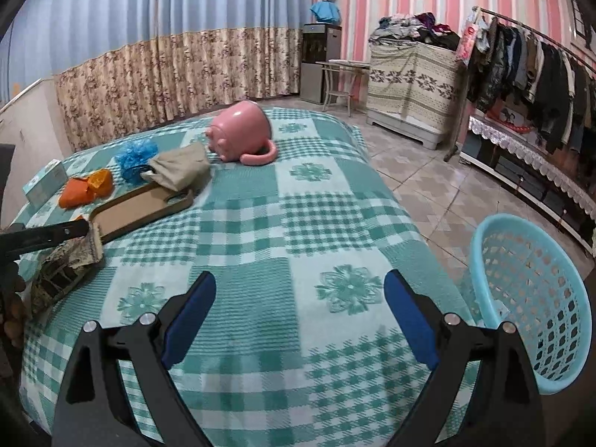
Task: Collect trash
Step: 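Grasp the orange plastic lid with the left tool while the right tool grasps the printed snack bag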
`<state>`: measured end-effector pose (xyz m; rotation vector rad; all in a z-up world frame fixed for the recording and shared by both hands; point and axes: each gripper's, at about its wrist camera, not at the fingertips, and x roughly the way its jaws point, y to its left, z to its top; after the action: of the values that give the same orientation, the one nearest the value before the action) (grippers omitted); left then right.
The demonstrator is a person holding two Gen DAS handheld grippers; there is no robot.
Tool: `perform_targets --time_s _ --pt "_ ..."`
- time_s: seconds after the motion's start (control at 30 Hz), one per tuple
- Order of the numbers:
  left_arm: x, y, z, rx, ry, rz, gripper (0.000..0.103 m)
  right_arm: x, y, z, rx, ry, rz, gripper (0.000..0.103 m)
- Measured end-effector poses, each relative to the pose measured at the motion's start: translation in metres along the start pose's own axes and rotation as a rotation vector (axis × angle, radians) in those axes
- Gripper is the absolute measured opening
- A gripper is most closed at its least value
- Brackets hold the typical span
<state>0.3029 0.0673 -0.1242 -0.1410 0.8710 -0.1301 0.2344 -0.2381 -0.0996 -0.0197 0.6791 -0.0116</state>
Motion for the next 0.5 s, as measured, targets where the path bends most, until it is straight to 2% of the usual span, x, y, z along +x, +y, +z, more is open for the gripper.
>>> perform_targets --time_s 0.07,0.1,0.3,0.5 --pt "-0.003 0.001 0.000 0.000 -0.002 -0.011 0.042 0.000 0.010 0.002 -0.015 0.002 0.017 0.090" --pt "-0.003 0.002 0.000 -0.001 -0.002 -0.012 0.040 0.000 0.013 0.003 -0.013 0.003 0.027 0.090" --pt "-0.020 0.017 0.000 0.011 -0.026 0.024 0.040 0.001 0.050 0.007 -0.024 0.017 0.095 0.090" --pt "-0.055 0.037 -0.014 0.044 -0.103 0.128 0.040 0.000 0.103 0.011 -0.081 0.019 0.177 0.090"
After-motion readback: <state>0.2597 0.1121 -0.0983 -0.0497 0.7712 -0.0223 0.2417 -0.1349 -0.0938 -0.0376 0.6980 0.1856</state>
